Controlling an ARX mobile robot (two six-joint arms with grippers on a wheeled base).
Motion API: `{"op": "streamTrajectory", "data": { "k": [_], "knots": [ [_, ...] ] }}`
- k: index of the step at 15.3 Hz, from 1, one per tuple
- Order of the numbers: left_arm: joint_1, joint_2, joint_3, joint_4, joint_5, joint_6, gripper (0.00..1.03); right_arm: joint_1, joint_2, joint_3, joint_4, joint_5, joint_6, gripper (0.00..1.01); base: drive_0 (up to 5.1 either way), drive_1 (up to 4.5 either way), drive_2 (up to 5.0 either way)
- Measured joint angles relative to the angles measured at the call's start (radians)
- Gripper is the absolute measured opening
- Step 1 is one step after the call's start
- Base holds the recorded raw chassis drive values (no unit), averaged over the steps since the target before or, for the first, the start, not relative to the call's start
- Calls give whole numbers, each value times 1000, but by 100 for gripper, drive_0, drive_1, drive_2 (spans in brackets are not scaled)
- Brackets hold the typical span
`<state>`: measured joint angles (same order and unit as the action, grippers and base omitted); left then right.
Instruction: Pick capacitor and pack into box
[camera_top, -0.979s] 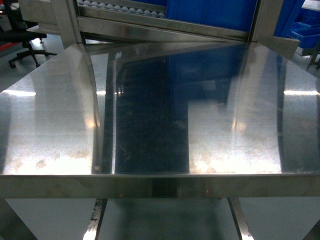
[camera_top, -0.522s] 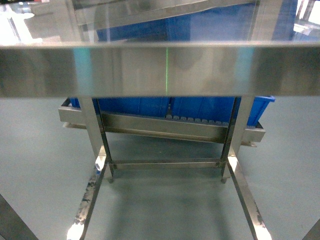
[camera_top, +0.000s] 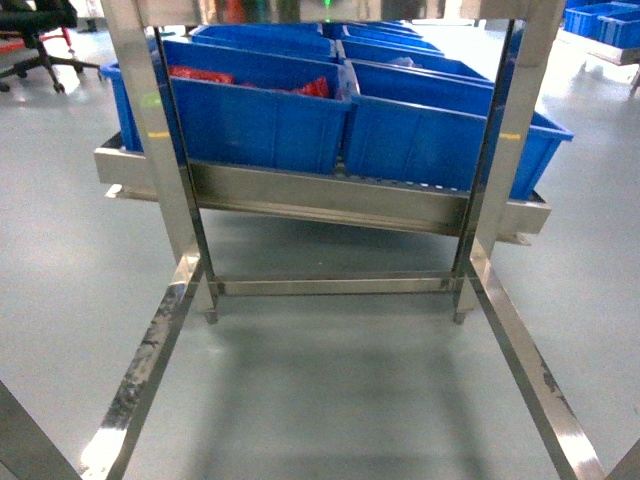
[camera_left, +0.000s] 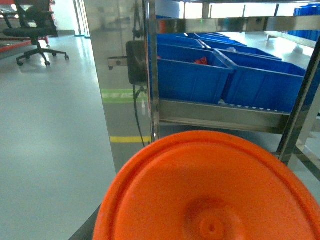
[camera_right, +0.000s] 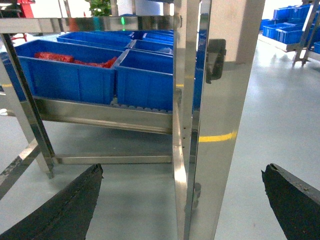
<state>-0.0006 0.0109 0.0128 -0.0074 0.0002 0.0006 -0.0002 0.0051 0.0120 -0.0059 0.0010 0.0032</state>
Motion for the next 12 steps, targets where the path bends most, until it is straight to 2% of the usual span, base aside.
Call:
{"op": "streamTrajectory", "data": {
  "k": [12],
  "knots": [
    [0,0,0,0,0,0,43,0,0,0,0,-1,-1,98,0,0,0]
  ]
}}
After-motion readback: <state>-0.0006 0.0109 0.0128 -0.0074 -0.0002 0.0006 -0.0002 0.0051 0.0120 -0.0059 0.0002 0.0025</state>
